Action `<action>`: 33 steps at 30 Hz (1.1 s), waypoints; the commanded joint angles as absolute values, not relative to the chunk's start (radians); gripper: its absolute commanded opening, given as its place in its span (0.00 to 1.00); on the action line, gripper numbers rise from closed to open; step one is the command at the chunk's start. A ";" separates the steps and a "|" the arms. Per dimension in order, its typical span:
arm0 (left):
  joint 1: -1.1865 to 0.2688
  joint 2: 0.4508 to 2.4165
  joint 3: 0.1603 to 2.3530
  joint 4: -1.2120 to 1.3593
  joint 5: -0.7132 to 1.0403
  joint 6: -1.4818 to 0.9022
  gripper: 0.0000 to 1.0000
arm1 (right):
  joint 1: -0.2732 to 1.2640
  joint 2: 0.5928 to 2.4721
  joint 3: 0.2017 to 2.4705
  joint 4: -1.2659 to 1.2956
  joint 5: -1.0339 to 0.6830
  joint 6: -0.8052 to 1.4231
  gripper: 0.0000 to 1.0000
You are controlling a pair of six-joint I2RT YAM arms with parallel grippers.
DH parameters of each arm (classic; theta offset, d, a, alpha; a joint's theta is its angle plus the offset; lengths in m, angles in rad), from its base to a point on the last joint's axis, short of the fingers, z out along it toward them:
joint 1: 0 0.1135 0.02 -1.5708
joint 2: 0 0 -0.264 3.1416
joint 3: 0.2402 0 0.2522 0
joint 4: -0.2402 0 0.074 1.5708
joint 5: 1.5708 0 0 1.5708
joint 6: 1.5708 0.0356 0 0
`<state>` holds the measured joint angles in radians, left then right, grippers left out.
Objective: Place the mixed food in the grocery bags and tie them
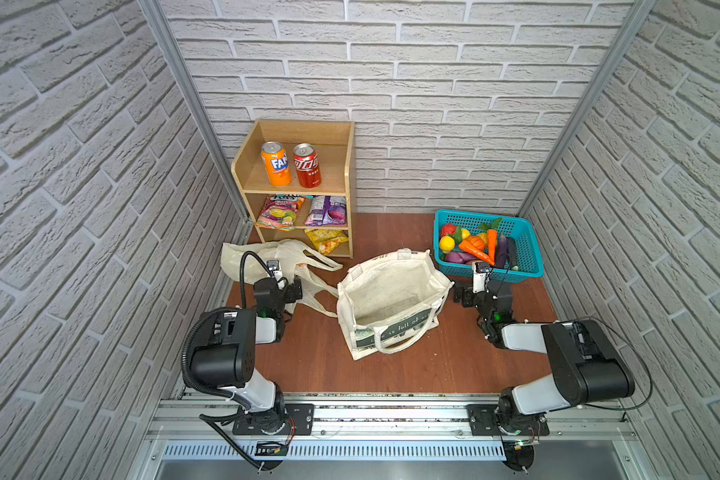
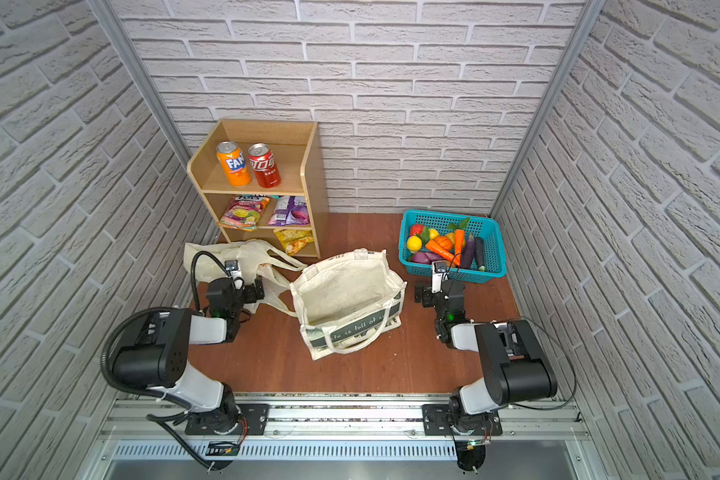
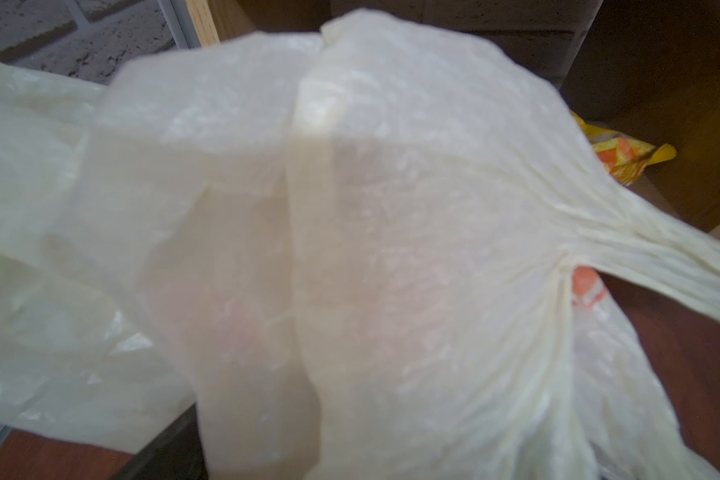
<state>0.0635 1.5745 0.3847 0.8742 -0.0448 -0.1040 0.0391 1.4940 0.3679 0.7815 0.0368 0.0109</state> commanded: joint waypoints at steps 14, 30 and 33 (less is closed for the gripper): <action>0.081 1.571 0.390 0.910 -0.015 -0.096 0.98 | 0.035 1.471 0.370 0.812 0.035 0.015 1.00; 0.086 1.338 0.388 0.714 -0.149 -0.160 0.98 | 0.034 1.212 0.365 0.615 0.165 0.065 1.00; 0.089 1.233 0.430 0.542 -0.197 -0.221 0.98 | 0.034 1.119 0.434 0.406 0.224 0.134 1.00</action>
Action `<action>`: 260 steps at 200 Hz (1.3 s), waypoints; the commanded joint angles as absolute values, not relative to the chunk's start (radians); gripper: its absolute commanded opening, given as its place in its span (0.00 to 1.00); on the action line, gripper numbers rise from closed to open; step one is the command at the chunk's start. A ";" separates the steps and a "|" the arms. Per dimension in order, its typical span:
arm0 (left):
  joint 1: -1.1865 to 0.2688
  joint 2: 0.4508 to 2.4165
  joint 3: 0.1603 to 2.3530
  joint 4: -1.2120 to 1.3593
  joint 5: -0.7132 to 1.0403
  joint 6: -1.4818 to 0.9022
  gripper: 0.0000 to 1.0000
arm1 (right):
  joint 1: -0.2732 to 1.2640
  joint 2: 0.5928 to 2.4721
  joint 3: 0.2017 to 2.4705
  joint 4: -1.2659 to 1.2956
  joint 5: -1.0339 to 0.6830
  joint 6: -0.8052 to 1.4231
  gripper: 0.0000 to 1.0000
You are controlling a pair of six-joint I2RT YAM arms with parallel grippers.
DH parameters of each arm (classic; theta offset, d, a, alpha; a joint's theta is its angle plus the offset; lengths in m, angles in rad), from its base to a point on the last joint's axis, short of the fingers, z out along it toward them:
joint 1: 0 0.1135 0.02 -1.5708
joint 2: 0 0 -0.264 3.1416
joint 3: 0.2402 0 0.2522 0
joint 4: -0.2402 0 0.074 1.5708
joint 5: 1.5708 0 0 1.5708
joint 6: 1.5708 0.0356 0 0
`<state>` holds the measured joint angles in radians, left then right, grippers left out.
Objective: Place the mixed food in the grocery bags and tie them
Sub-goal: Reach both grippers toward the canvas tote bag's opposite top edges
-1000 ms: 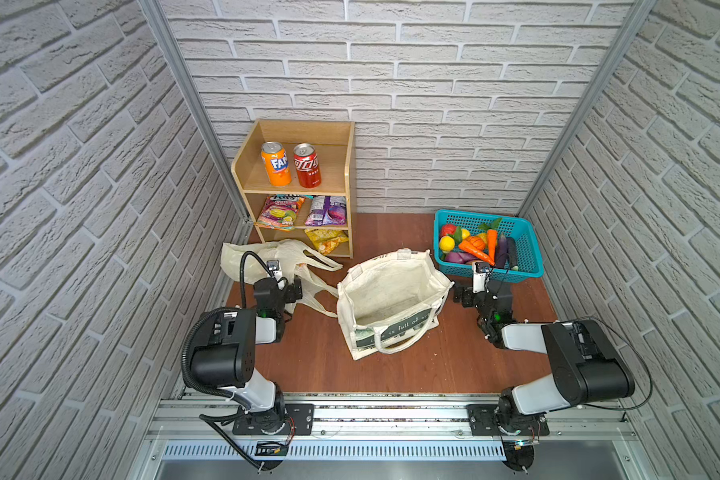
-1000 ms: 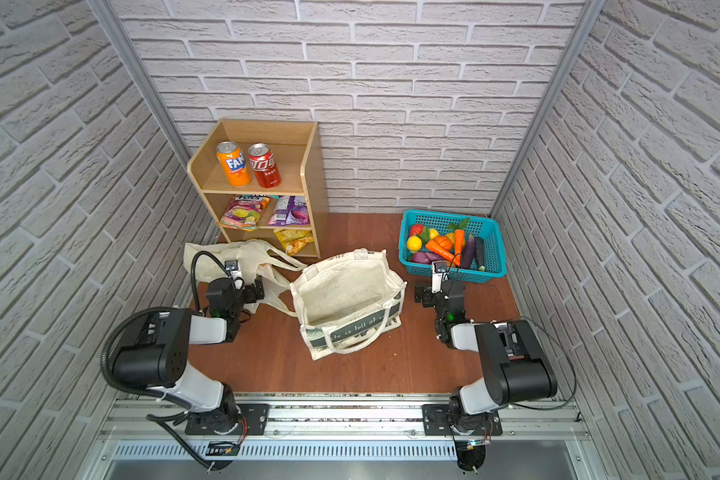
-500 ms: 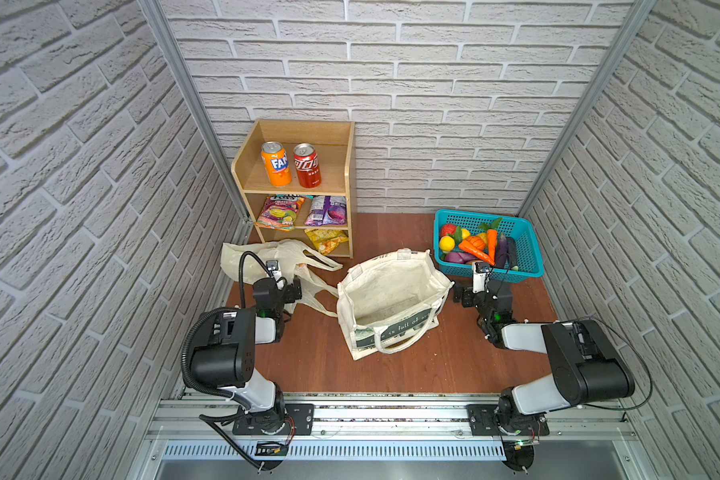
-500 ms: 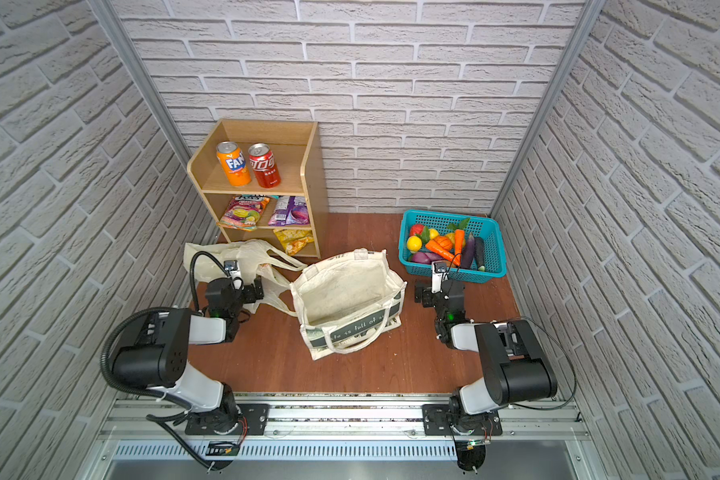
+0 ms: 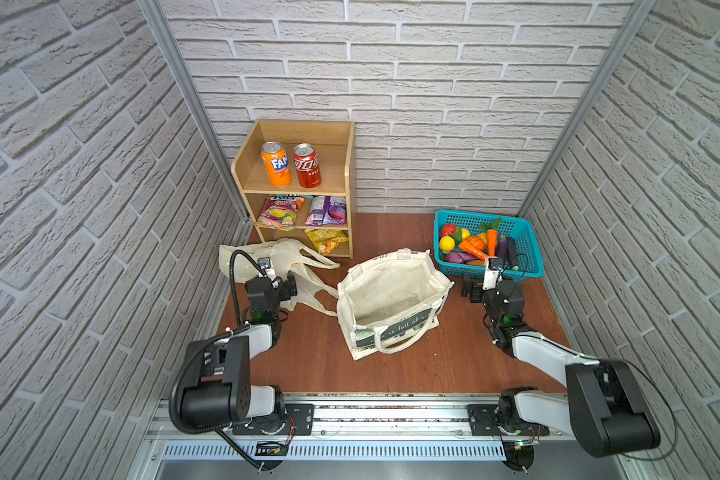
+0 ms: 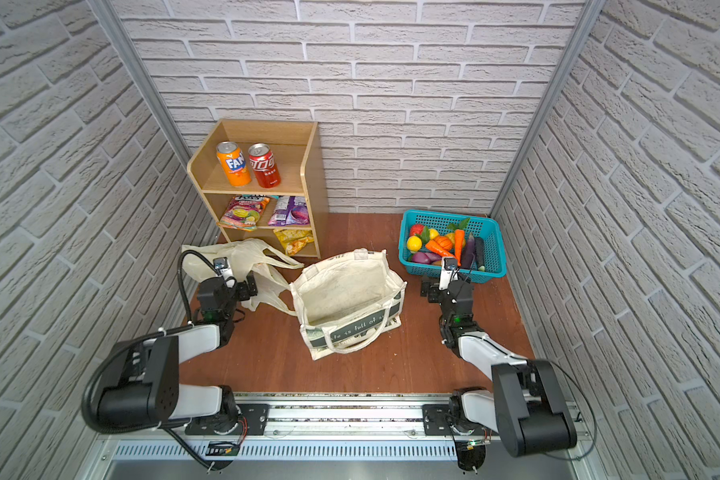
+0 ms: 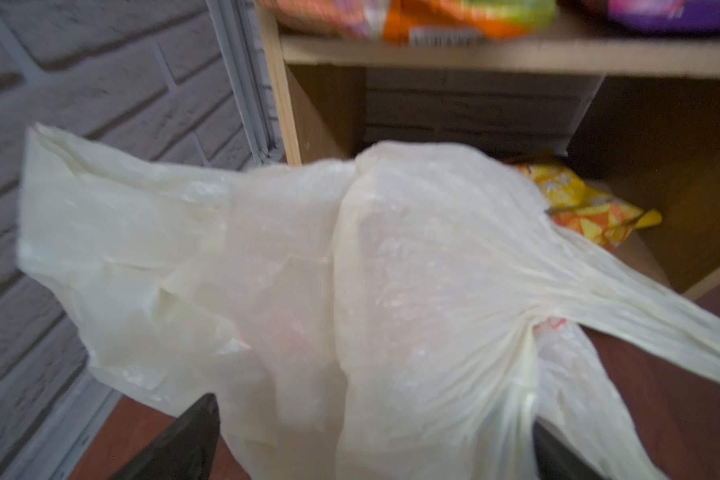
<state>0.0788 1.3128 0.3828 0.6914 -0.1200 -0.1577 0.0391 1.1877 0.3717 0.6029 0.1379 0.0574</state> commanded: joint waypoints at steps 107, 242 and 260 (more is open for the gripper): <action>0.063 0.751 0.859 -0.435 0.102 -0.548 0.98 | 0.036 0.817 1.112 -0.720 -0.227 0.563 0.87; -0.590 1.441 1.660 -0.914 -0.004 -0.109 0.98 | 0.626 0.912 1.101 -0.798 -0.079 0.964 0.79; -0.595 1.496 1.689 -0.926 0.006 -0.082 0.98 | 0.682 0.952 1.106 -0.775 -0.044 0.988 0.79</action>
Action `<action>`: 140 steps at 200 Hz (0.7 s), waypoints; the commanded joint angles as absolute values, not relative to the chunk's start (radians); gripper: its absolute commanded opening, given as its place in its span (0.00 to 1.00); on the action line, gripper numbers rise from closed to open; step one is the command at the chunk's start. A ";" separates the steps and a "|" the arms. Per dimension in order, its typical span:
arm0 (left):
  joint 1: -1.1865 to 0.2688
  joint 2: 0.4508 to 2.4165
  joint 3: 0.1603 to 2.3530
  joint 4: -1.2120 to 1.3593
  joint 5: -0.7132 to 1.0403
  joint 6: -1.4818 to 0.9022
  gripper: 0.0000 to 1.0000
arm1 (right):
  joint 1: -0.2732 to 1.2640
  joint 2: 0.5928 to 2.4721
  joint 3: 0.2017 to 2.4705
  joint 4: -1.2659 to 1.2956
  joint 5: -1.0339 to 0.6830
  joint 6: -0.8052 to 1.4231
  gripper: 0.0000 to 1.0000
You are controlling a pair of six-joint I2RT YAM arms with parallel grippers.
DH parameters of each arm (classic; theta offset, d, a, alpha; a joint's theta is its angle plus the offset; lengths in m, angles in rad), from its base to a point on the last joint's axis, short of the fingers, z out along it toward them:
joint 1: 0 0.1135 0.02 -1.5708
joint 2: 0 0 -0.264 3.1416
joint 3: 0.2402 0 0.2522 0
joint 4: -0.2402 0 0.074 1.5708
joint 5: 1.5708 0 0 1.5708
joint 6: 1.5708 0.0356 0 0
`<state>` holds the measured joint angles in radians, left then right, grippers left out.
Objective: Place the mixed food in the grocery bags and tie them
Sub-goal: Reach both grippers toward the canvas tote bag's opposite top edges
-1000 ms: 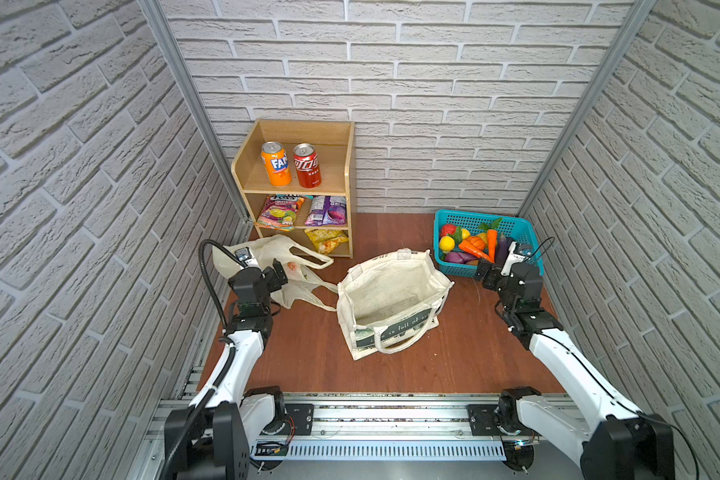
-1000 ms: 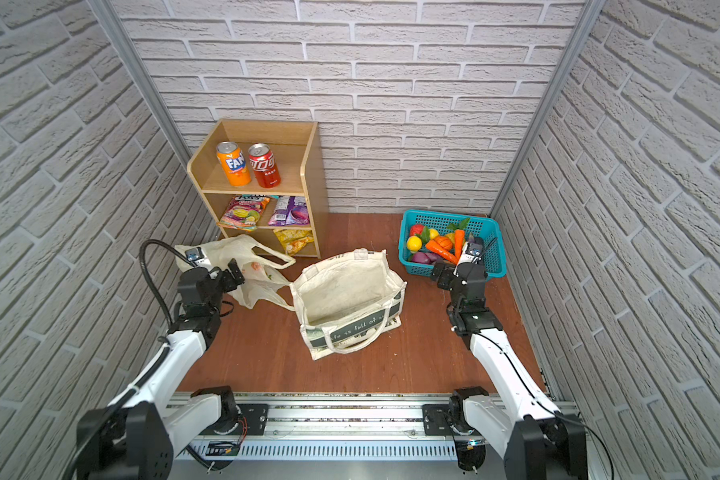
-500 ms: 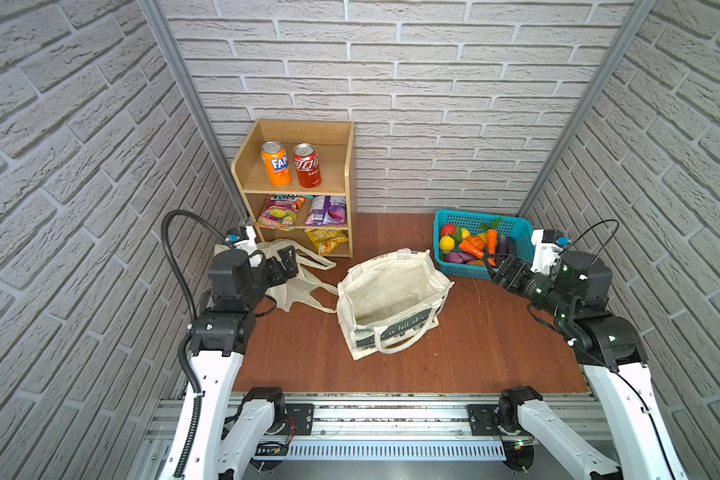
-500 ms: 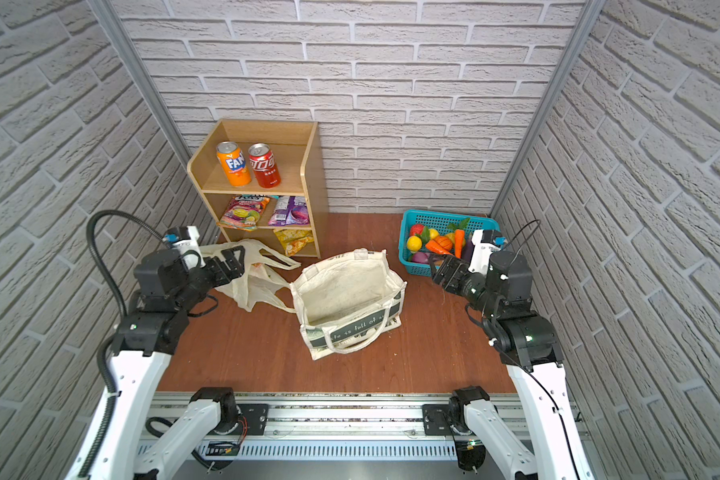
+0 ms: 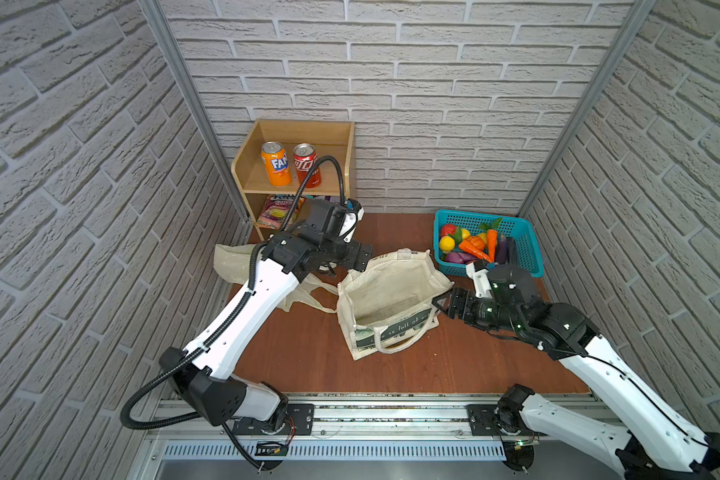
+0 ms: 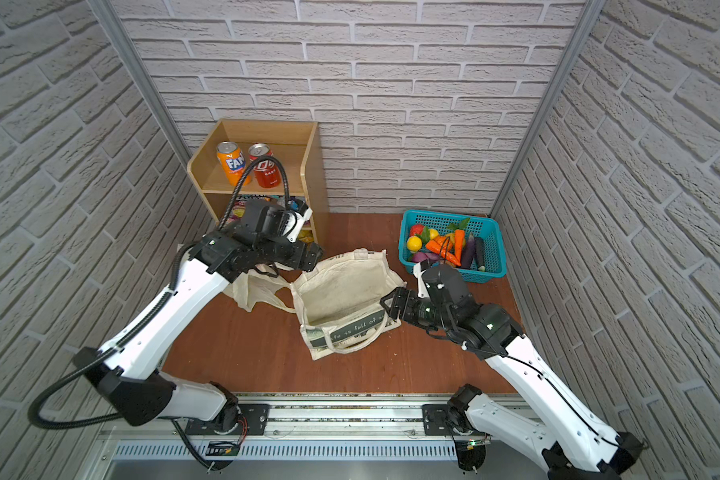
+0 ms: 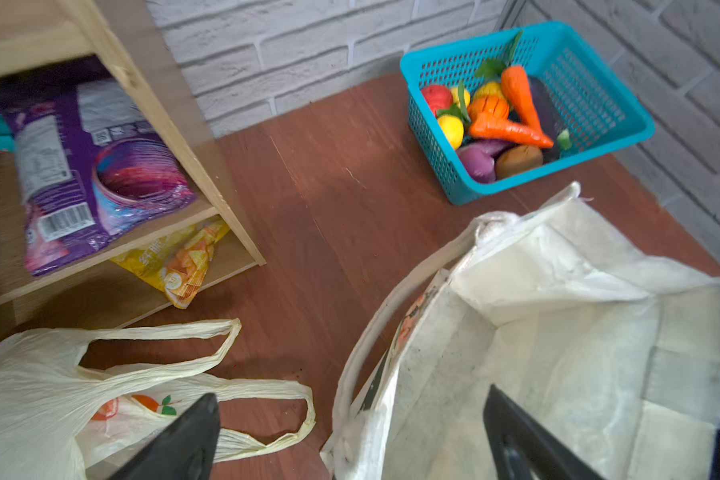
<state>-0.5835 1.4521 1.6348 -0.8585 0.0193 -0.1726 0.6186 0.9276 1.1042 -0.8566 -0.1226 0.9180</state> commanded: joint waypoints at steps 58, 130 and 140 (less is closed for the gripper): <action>-0.595 1.623 1.784 -0.987 0.015 -0.018 0.98 | 0.740 1.022 1.088 -0.745 0.028 1.027 0.79; -0.586 1.694 1.768 -0.955 0.153 -0.023 0.96 | 0.732 1.128 1.125 -0.713 0.085 0.962 0.62; -0.582 1.694 1.756 -0.943 0.181 -0.028 0.89 | 0.728 1.140 1.134 -0.715 0.076 0.945 0.51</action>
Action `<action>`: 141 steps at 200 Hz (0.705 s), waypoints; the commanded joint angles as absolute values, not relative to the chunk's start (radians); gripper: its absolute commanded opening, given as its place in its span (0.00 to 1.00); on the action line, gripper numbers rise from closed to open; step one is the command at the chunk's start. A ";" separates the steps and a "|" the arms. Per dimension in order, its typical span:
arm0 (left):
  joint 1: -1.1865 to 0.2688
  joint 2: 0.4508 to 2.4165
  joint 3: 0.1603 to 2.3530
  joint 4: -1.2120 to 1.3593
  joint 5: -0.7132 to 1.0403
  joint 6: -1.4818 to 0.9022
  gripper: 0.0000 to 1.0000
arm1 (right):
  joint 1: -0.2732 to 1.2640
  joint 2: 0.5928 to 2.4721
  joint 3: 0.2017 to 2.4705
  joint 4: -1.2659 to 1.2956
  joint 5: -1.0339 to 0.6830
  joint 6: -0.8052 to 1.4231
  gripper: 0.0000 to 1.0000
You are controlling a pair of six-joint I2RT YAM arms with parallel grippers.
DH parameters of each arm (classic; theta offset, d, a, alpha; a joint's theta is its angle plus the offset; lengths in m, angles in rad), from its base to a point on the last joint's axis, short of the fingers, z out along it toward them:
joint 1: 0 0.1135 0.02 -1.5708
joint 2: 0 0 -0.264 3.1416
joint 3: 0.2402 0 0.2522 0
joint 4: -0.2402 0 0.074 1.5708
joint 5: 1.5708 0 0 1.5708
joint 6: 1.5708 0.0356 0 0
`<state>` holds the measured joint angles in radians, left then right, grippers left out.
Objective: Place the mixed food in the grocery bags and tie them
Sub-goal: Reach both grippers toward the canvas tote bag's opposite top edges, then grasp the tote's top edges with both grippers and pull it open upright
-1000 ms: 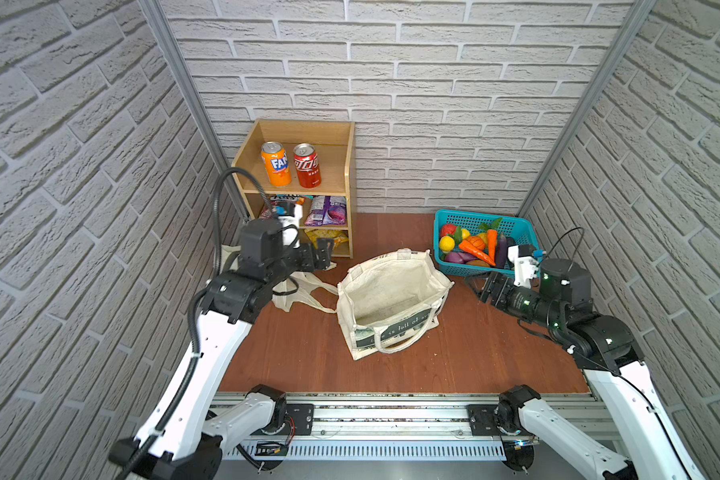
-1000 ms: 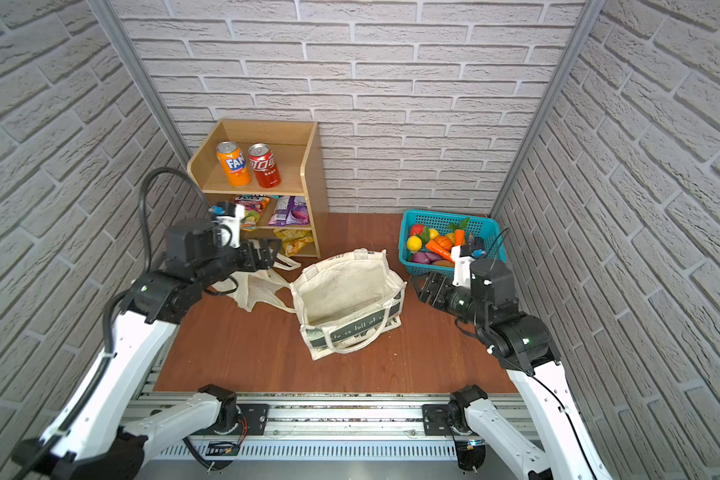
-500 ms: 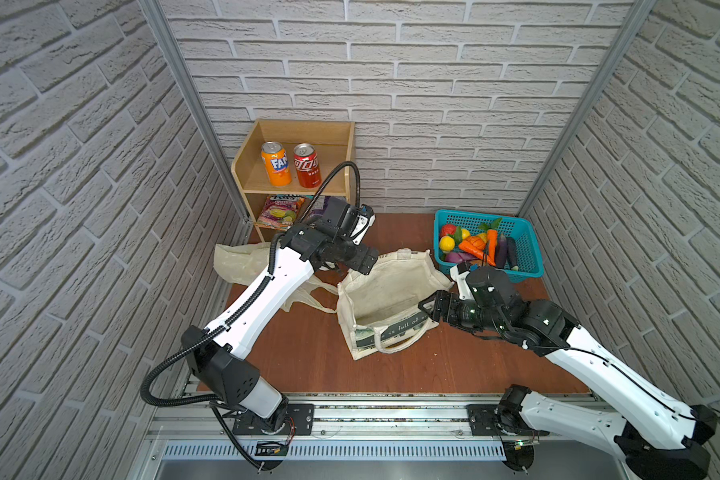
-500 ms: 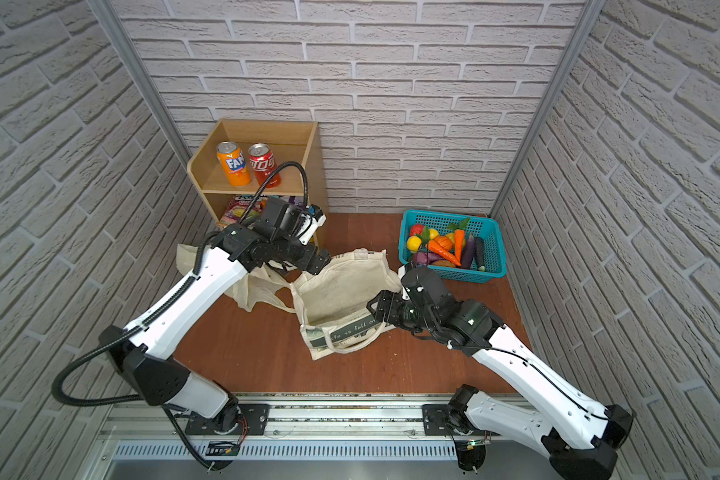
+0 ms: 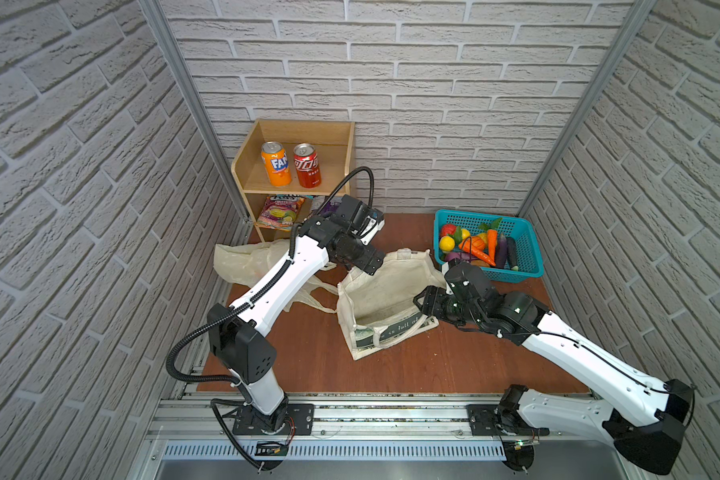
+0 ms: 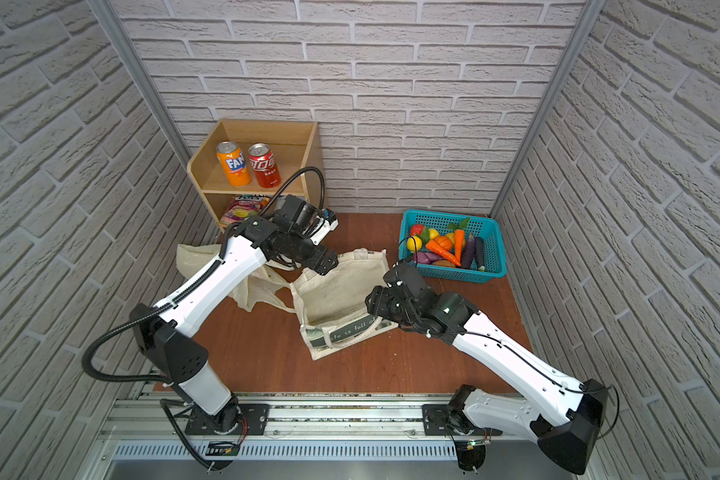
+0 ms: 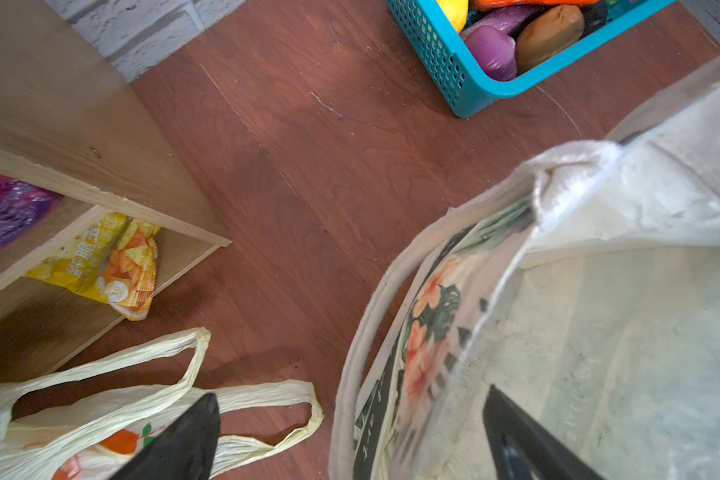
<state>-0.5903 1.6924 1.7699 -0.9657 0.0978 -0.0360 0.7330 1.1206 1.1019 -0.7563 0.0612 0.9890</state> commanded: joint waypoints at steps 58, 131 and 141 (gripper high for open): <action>-0.529 1.612 1.645 -0.765 0.367 -0.189 0.00 | 0.535 1.246 1.279 -0.725 -0.174 0.745 0.06; -0.592 1.426 1.383 -0.422 0.162 -0.635 0.00 | 0.391 1.564 1.670 -0.932 -0.396 0.402 0.06; -0.615 1.399 1.339 -0.371 0.104 -0.707 0.00 | 0.375 1.595 1.702 -0.946 -0.412 0.382 0.06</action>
